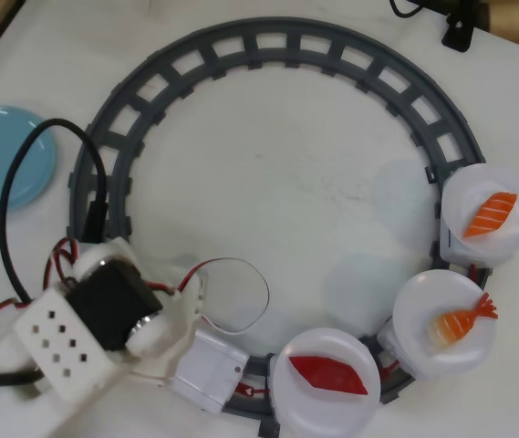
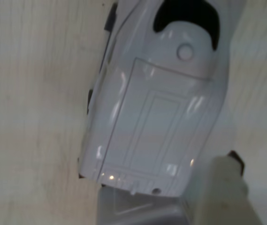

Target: Pick up the sushi from the Shinkansen and put it on the blue dish

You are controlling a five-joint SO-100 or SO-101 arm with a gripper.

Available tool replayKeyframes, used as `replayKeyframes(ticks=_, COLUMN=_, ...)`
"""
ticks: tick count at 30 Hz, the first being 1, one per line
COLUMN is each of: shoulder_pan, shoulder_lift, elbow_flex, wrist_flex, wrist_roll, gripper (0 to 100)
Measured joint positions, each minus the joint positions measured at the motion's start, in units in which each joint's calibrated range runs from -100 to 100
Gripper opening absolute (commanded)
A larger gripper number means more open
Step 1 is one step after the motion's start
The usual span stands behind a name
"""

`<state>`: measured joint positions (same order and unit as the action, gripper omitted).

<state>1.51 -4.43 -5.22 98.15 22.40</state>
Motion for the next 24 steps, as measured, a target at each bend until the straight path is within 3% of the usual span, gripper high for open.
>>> replayKeyframes(ticks=10, shoulder_pan=5.48, shoulder_lift=0.59, elbow_flex=0.0, wrist_flex=0.0, wrist_roll=-0.62, gripper=29)
replayKeyframes(ticks=24, shoulder_pan=8.83, shoulder_lift=14.09, elbow_flex=-10.16, wrist_flex=0.0, wrist_roll=-3.05, gripper=29)
